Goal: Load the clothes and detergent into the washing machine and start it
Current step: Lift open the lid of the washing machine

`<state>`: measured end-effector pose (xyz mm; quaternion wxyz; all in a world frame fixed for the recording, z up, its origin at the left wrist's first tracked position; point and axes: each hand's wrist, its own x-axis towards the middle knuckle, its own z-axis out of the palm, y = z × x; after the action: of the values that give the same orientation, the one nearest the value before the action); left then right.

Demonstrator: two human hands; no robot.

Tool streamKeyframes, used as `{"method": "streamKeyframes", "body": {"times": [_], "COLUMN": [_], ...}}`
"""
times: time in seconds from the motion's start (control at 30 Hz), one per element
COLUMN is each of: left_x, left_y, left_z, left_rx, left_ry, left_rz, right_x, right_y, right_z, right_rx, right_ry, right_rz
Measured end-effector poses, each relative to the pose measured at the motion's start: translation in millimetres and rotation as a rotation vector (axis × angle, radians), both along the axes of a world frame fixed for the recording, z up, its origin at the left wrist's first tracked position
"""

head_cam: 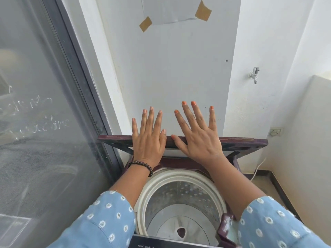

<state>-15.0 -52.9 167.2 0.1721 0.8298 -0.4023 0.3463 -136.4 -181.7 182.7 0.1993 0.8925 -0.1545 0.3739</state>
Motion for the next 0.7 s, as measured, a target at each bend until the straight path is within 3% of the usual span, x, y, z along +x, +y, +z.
{"method": "streamKeyframes", "body": {"times": [0.2, 0.37, 0.7], "left_x": [18.4, 38.0, 76.5], "left_y": [-21.5, -37.1, -74.0], "left_z": [19.4, 26.6, 49.2], "left_rx": [-0.017, -0.125, -0.114], "left_ry": [0.030, 0.025, 0.026], "left_rz": [0.008, -0.102, -0.141], "right_x": [19.9, 35.9, 75.8], "right_y": [-19.6, -35.0, -71.0], "right_z": [17.2, 23.7, 36.2], "right_rx": [0.084, 0.166, 0.258], "right_ry": [-0.082, -0.201, -0.322], "right_rz": [-0.056, -0.058, -0.014]}}
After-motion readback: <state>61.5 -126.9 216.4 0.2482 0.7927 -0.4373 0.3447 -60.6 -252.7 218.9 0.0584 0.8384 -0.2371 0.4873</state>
